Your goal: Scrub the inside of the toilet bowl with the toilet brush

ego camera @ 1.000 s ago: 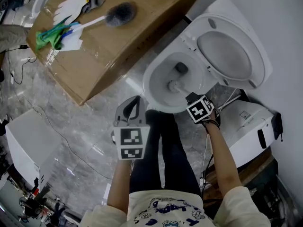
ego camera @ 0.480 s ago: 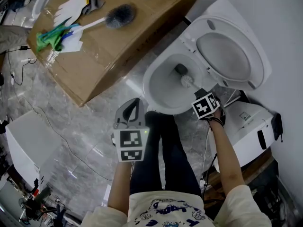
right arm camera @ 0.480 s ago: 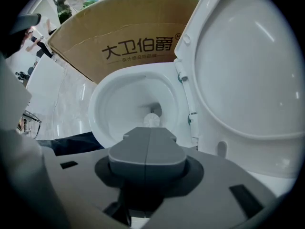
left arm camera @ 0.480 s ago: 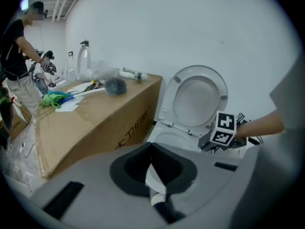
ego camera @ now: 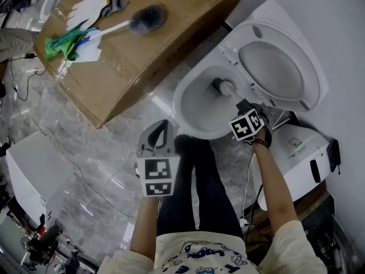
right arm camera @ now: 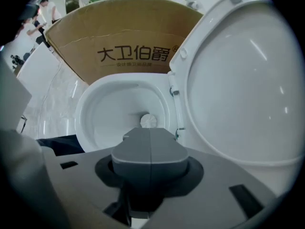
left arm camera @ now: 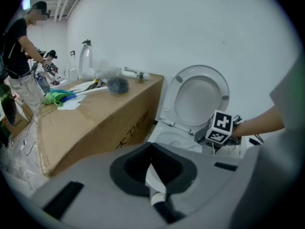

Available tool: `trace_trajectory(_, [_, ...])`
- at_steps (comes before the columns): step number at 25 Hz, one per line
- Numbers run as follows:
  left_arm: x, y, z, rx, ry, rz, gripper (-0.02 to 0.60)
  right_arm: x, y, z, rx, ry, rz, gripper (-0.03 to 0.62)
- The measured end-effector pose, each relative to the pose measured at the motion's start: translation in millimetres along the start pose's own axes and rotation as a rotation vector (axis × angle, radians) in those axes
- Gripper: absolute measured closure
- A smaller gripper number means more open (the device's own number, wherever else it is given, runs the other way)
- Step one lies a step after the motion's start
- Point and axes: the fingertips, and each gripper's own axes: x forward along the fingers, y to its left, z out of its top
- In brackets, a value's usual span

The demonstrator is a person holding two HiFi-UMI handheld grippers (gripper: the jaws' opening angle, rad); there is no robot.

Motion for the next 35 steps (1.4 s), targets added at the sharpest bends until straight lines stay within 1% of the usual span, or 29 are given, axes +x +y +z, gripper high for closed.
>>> trace_trajectory(4, [0.0, 2.3, -1.7, -0.006, 0.001, 0.002, 0.580, -2.4, 1.5, 21.2, 0.051, -0.058, -0.002, 0.428])
trace_trajectory(8, [-0.8, 3.5, -1.3, -0.003, -0.002, 0.000, 0.580, -9.4, 8.9, 50.4, 0.035, -0.116, 0.005, 0.428])
trace_trajectory(10, [-0.9, 5.2, -2.3, -0.004, -0.002, 0.002, 0.580, -12.1, 13.5, 64.0, 0.047, -0.142, 0.019, 0.427])
trace_trajectory(12, [-0.7, 6.7, -3.5, -0.010, 0.000, 0.005, 0.580, -13.0, 17.4, 74.4, 0.109, -0.161, 0.053, 0.428])
trace_trajectory(15, [-1.3, 7.0, -5.1, -0.014, -0.001, 0.006, 0.580, -14.7, 21.1, 83.5, 0.253, -0.189, 0.115, 0.428])
trace_trajectory(19, [-2.4, 8.1, -6.8, -0.017, -0.002, 0.004, 0.580, -16.5, 25.7, 84.7, 0.412, -0.187, 0.178, 0.427])
trace_trajectory(22, [-3.2, 8.6, -7.5, -0.014, -0.004, 0.005, 0.580, -18.3, 29.0, 80.8, 0.456, -0.185, 0.220, 0.427])
trace_trajectory(26, [-2.5, 7.5, -8.0, -0.010, -0.005, 0.001, 0.580, -20.6, 40.5, 75.8, 0.435, -0.186, 0.292, 0.427])
trace_trajectory(29, [-2.1, 3.9, -8.7, -0.005, -0.004, -0.008, 0.580, -22.8, 53.5, 71.7, 0.370, -0.185, 0.346, 0.427])
trace_trajectory(32, [-1.7, -0.1, -10.0, -0.002, 0.000, -0.016, 0.580, -28.3, 66.2, 66.6, 0.274, -0.187, 0.382, 0.427])
trace_trajectory(35, [-0.2, -3.6, -10.2, 0.001, 0.003, -0.022, 0.580, -35.8, 82.1, 63.1, 0.116, -0.194, 0.417, 0.427])
